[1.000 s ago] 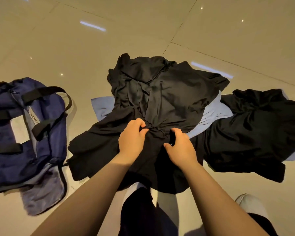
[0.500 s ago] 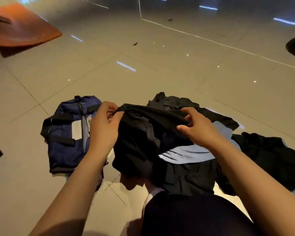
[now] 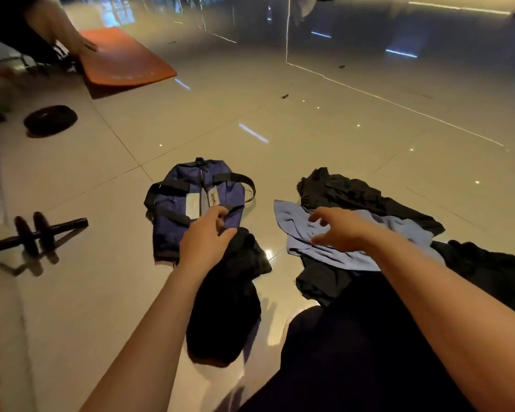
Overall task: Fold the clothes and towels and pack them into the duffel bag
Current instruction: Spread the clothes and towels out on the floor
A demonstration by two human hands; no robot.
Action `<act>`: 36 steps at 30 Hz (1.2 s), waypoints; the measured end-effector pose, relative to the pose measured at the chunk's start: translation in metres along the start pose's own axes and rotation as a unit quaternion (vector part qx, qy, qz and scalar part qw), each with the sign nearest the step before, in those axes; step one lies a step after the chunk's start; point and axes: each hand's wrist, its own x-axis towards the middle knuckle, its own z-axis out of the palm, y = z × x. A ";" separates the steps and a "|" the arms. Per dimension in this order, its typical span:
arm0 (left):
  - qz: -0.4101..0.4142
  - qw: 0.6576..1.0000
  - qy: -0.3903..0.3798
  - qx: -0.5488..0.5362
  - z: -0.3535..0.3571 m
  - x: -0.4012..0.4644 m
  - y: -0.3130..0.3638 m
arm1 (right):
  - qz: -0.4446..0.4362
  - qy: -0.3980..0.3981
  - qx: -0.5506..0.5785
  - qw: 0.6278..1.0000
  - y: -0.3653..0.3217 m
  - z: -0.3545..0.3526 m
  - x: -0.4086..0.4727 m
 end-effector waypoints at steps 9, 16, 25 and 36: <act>0.091 0.989 -0.072 -0.088 0.052 0.011 0.074 | 0.092 0.017 0.003 0.996 0.071 -0.032 -0.036; 0.141 0.976 -0.157 -0.052 0.148 0.045 0.121 | 0.171 -0.004 0.061 0.983 0.180 -0.010 -0.008; 0.127 0.970 -0.209 0.010 0.297 0.121 0.124 | 0.239 0.042 0.130 0.961 0.307 0.074 0.069; 0.089 0.964 -0.246 0.045 0.392 0.147 0.102 | 0.193 0.066 0.029 0.979 0.368 0.132 0.158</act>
